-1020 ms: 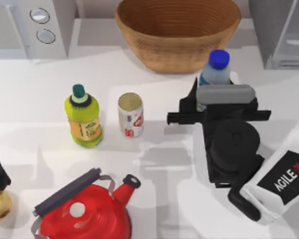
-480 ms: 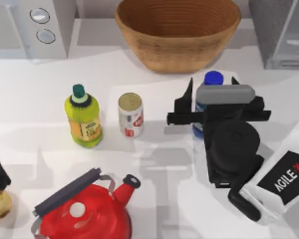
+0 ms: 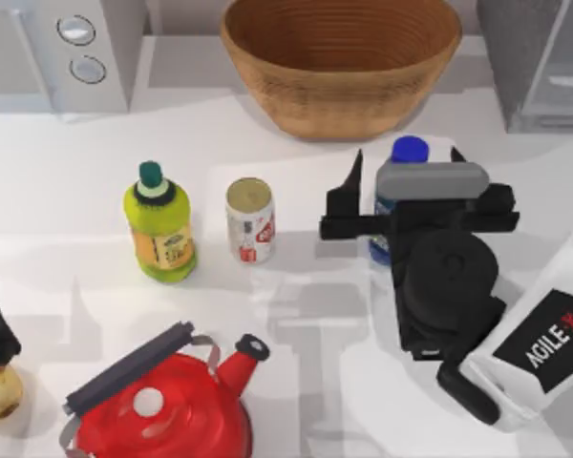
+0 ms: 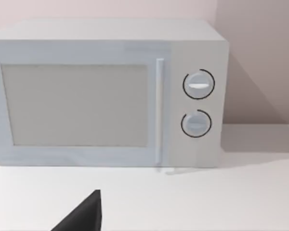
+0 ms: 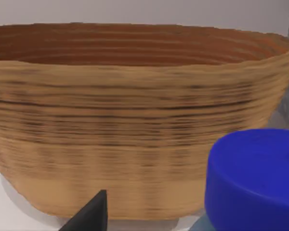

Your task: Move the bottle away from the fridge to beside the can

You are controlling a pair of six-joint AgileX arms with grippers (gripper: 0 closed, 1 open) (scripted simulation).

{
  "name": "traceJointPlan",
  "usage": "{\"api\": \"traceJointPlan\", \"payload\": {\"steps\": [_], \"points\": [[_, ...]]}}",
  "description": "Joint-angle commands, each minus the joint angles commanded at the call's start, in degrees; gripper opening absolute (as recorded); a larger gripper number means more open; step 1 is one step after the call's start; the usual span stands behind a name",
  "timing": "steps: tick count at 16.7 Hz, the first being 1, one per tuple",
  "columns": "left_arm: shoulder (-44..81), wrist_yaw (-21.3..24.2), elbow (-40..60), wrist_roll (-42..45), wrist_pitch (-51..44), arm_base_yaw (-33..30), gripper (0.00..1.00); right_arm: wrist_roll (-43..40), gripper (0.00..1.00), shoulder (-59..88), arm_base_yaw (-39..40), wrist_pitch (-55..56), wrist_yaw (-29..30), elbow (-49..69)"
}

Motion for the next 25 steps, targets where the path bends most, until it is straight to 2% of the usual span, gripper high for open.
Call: {"api": "traceJointPlan", "payload": {"steps": [7,13,19,25], "points": [[0.00,0.00,0.00,0.00,0.00,0.00,1.00,0.03,1.00,-2.00,3.90,3.10,3.88,-5.17],[0.00,0.00,0.00,0.00,0.00,0.00,1.00,-0.06,1.00,-3.49,3.26,2.81,2.74,-5.05],[0.00,0.00,0.00,0.00,0.00,0.00,1.00,-0.58,1.00,-22.94,-3.52,-6.05,-7.05,-7.04],[0.00,0.00,0.00,0.00,0.00,0.00,1.00,-0.73,1.00,-58.52,-16.85,-30.11,-21.32,-14.52]]}}
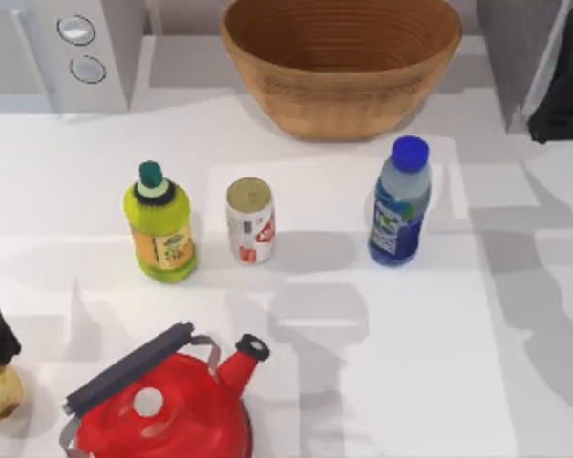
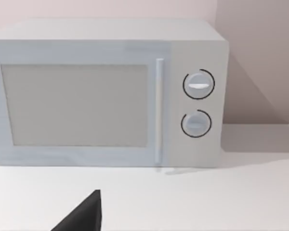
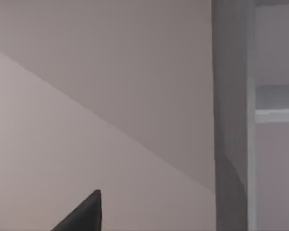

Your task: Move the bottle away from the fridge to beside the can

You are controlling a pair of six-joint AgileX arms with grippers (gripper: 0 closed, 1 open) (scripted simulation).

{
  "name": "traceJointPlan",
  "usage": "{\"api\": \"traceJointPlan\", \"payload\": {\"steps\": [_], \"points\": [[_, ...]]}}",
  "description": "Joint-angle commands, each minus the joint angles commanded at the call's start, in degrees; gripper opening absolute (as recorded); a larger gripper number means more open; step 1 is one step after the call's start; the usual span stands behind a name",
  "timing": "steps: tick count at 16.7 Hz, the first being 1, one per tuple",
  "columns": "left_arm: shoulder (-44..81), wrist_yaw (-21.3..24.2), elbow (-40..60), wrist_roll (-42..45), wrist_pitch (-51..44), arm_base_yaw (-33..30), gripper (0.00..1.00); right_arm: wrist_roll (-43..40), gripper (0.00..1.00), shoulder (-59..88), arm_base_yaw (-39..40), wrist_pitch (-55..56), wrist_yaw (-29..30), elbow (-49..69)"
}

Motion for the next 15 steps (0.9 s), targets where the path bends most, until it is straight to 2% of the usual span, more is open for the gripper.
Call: {"api": "traceJointPlan", "payload": {"steps": [8,12,15], "points": [[0.00,0.00,0.00,0.00,0.00,0.00,1.00,0.65,1.00,-46.03,-17.90,-36.23,-15.96,-16.00],[0.00,0.00,0.00,0.00,0.00,0.00,1.00,1.04,1.00,-59.49,-23.48,-48.73,-20.47,-22.45],[0.00,0.00,0.00,0.00,0.00,0.00,1.00,1.19,1.00,-63.36,-25.23,-52.52,-21.83,-24.65]]}}
